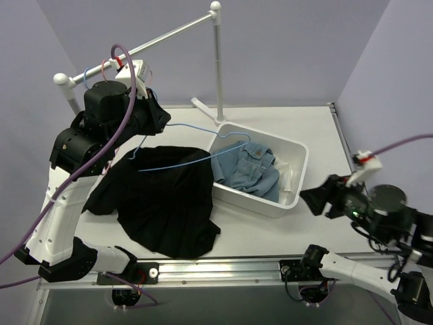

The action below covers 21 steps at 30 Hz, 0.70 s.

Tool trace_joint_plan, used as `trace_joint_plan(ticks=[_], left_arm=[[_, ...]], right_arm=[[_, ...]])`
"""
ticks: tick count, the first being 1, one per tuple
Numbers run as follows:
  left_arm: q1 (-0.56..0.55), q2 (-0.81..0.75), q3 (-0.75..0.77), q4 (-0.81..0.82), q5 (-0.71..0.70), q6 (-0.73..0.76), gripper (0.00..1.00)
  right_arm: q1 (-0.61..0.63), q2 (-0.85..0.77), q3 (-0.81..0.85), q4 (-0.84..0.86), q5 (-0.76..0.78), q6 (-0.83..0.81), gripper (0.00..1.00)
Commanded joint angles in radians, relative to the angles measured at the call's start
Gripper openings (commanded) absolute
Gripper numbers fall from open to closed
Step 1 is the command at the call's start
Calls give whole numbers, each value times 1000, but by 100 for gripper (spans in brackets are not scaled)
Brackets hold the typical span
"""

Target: Remove the skirt from the hanger

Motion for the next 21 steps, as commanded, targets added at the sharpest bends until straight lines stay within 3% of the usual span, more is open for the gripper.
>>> trace_joint_plan(ticks=[1, 6, 14, 21], left_arm=[[4, -31, 23, 68, 33, -24, 2], [3, -20, 61, 67, 92, -62, 2], [4, -28, 69, 55, 151, -49, 2], [4, -89, -3, 51, 202, -23, 2]], right_arm=[[0, 166, -4, 231, -94, -100, 60], [-2, 335, 55, 422, -180, -189, 76], [-12, 577, 296, 392, -352, -345, 78], [-101, 593, 326, 358, -470, -399, 76]])
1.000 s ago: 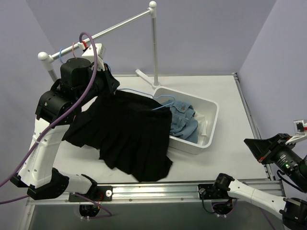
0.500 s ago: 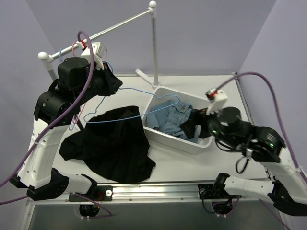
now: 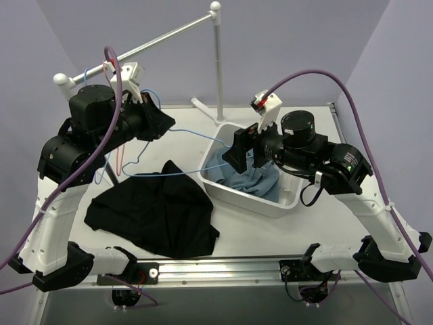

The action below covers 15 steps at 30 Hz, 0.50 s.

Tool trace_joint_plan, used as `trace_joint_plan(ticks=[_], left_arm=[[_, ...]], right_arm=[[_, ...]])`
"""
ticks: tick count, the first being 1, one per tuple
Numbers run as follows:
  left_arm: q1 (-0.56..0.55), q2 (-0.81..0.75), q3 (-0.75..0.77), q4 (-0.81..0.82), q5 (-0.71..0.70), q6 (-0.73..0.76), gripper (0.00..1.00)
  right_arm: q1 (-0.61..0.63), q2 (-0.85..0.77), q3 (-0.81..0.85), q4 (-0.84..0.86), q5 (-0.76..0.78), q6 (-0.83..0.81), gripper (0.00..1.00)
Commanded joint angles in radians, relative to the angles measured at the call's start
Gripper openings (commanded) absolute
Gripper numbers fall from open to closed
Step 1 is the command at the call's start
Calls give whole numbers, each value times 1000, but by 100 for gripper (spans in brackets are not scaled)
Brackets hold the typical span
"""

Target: Remove the skirt from the hanger

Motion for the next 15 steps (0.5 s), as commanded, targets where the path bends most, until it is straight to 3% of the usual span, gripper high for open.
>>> trace_joint_plan(ticks=[1, 10, 12, 13, 14, 15], left_arm=[[4, -62, -33, 48, 62, 24, 2], [4, -128, -112, 46, 126, 38, 2], [4, -127, -115, 46, 132, 36, 2], [4, -124, -113, 45, 140, 35, 2], [3, -118, -107, 34, 146, 35, 5], [4, -113, -99, 22, 146, 35, 21]], right_arm=[[-31, -12, 15, -8, -108, -59, 74], [-39, 6, -13, -92, -481, -105, 41], [-37, 14, -30, -86, -525, -94, 20], [-39, 11, -50, -80, -527, -77, 0], [-39, 0, -56, -63, -526, -70, 0], [-37, -6, -59, -58, -507, -63, 0]])
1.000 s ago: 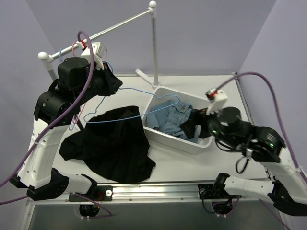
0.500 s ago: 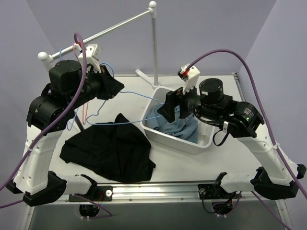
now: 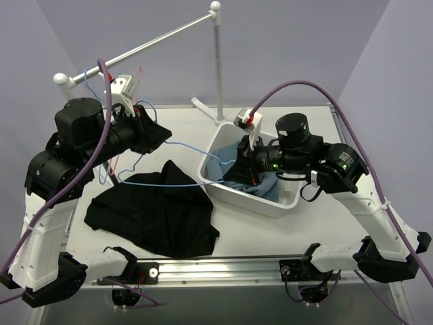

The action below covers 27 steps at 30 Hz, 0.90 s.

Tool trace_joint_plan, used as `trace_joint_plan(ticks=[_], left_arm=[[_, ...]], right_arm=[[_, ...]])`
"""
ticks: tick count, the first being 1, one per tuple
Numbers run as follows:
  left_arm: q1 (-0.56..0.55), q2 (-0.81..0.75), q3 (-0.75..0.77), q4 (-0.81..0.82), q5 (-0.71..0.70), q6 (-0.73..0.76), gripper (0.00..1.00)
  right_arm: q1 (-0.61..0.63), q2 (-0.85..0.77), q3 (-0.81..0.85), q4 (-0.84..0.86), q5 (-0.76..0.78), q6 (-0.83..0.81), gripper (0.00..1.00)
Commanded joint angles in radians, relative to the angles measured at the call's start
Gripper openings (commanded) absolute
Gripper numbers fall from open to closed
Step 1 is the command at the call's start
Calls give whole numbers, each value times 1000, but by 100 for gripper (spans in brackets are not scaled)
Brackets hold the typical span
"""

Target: Remove the skirt from the hanger

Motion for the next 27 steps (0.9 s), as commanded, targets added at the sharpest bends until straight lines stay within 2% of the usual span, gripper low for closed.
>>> trace_joint_plan(ticks=[1, 2, 3, 8, 11, 16, 18, 22, 27], left_arm=[[1, 13, 17, 10, 19, -7, 46], [3, 10, 22, 4, 2, -13, 85], [3, 3, 19, 5, -13, -24, 94], [3, -78, 2, 29, -177, -70, 94], [3, -126, 20, 15, -224, -76, 94], [3, -177, 16, -102, -280, -65, 94], [1, -221, -44, -140, -288, -68, 94], [3, -301, -145, -186, -299, -88, 94], [3, -394, -296, -232, -305, -134, 94]], right_arm=[[-2, -12, -24, 19, -26, 23, 0], [-3, -38, -36, 39, -1, 58, 0], [-3, -49, -42, 79, 29, 71, 0], [-3, -55, -30, 76, 164, 121, 0], [-3, -55, -19, 99, 260, 140, 0], [-3, 1, 93, 159, 413, 135, 0], [-3, 43, 134, 206, 444, 126, 0], [-2, 156, 323, 240, 450, 114, 0], [0, 195, 397, 392, 549, 77, 0]])
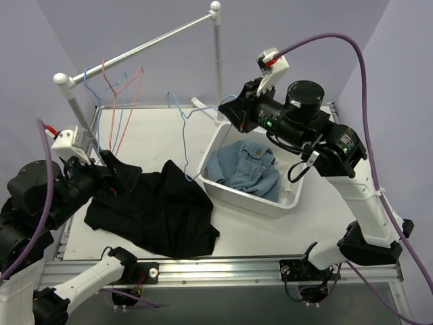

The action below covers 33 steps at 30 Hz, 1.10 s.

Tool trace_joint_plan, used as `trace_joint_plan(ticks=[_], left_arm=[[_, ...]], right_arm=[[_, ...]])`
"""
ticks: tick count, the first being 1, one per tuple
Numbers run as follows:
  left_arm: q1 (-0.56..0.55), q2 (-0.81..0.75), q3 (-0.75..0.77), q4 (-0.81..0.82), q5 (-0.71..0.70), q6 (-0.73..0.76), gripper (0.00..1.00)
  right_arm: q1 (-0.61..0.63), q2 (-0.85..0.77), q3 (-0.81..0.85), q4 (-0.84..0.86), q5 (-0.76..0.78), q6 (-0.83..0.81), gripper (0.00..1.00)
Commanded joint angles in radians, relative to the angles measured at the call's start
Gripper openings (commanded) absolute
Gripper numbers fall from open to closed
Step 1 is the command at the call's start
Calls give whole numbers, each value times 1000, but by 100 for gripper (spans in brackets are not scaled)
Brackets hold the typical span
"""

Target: Remove the skirt from the hanger

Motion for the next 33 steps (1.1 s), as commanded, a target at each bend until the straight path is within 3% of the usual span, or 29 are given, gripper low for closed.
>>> trace_joint_plan(ticks=[1, 9, 15, 22, 33], left_arm=[[0, -43, -82, -61, -11, -45, 94], [0, -129, -280, -102, 37, -91, 94], [0, -129, -387, -116, 71, -99, 94], [0, -124, -373, -150, 60, -98, 94], [0, -120, -346, -147, 45, -101, 94]], right_arm=[[0, 30, 69, 173, 103, -44, 0], [-2, 165, 308, 332, 144, -128, 0], [-8, 259, 389, 417, 135, -139, 0], [-21, 323, 366, 442, 103, -123, 0], [-6, 205, 139, 404, 69, -108, 0]])
